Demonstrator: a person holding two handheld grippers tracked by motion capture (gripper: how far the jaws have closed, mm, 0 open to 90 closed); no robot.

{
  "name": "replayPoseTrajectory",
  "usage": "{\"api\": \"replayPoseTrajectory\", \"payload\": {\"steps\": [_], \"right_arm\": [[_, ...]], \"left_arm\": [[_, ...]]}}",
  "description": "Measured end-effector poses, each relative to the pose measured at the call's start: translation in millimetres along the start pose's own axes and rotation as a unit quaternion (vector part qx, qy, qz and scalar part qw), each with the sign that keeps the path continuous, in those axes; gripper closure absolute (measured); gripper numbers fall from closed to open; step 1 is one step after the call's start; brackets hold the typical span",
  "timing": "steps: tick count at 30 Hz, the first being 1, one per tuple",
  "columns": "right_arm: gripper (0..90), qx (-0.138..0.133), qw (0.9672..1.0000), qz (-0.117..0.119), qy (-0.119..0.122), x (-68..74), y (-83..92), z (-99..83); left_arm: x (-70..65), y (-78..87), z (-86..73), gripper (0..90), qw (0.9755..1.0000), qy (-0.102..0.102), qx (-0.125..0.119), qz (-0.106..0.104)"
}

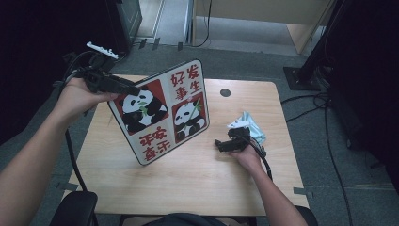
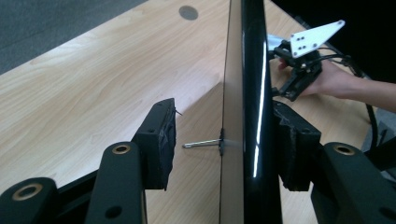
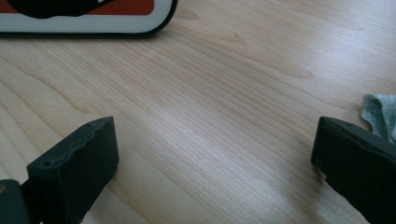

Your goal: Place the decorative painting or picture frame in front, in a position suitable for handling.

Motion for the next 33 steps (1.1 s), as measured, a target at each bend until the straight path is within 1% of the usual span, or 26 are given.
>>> {"api": "replayPoseTrajectory", "payload": {"steps": [1,2,5,6,7,9,10,13,15,17,19,20,22,23,26,29,32,33], "right_arm": [[2.3,-0.002,1.0,-0.001,-0.002,-0.3,0.0,0.3],[5.2,-0.005,1.0,0.001,-0.001,-0.5,0.2,0.4],[17.0,-0.012,0.9999,0.006,0.008,-0.2,3.2,2.1],[17.9,-0.008,0.9999,0.005,0.012,-1.0,3.7,2.9],[19.5,-0.004,0.9999,0.008,0.011,-0.9,3.9,3.3],[24.0,-0.005,0.9999,0.006,0.011,-2.8,5.0,3.5],[25.0,-0.007,0.9999,0.005,0.007,-3.4,6.2,4.1],[25.1,-0.023,0.9997,0.007,-0.009,-7.1,10.4,7.2],[24.0,-0.031,0.9992,0.012,-0.023,-9.6,13.1,9.2],[24.0,-0.037,0.9988,0.012,-0.028,-12.3,15.8,11.3],[25.1,-0.037,0.9989,0.014,-0.025,-13.4,19.5,13.8],[25.4,-0.038,0.9992,0.006,-0.014,-15.1,21.5,15.3],[27.1,-0.043,0.9991,0.001,-0.004,-16.0,25.7,17.4],[27.2,-0.044,0.999,0.001,-0.003,-16.9,27.2,17.5],[30.7,-0.038,0.9993,0.006,-0.005,-19.7,30.0,16.8],[30.9,-0.032,0.9991,0.022,-0.015,-22.1,31.7,17.0],[31.9,-0.035,0.999,0.021,-0.018,-27.7,35.4,16.4],[32.2,-0.037,0.999,0.016,-0.019,-29.6,36.9,15.8]], "left_arm": [[0.5,1.2,-2.5,46.4,1.0,-0.002,-0.001,0.0],[0.7,2.2,-5.0,46.7,1.0,-0.004,-0.002,0.0],[1.7,5.2,-10.9,46.1,0.9999,-0.009,-0.013,-0.002],[1.7,6.0,-12.4,45.9,0.9998,-0.009,-0.016,-0.003],[1.7,6.6,-13.7,45.3,0.9998,-0.01,-0.019,-0.002],[1.7,7.5,-15.7,43.6,0.9996,-0.014,-0.023,-0.002],[1.3,8.0,-16.5,43.4,0.9995,-0.014,-0.027,-0.004],[0.4,8.1,-19.2,41.4,0.9993,-0.02,-0.032,-0.006],[-0.6,7.3,-21.2,40.6,0.999,-0.024,-0.038,-0.007],[-1.0,6.7,-23.6,39.8,0.9988,-0.026,-0.041,-0.006],[-1.2,6.1,-26.3,39.1,0.9987,-0.026,-0.044,-0.007],[-1.0,6.3,-27.8,39.1,0.9987,-0.026,-0.044,-0.005],[-0.8,6.2,-31.0,39.1,0.9987,-0.026,-0.044,-0.004],[-0.8,6.0,-32.6,39.1,0.9987,-0.025,-0.044,-0.003],[-0.4,6.6,-36.3,39.3,0.9986,-0.021,-0.049,-0.007],[1.5,8.0,-39.8,39.4,0.9981,-0.017,-0.058,-0.007],[2.6,8.5,-45.0,39.1,0.9971,-0.019,-0.073,-0.001],[2.5,8.6,-47.3,38.9,0.997,-0.02,-0.074,0.0]]}}
Point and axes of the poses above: each handheld gripper's, and its own axes: y roughly backward along the jaws, z roughly out of its top, x roughly to its left, the point moved 6 cm from there along -y, roughly forward along the jaws, and after that the axes turned 7 degrees about y, right-handed, at the moved point
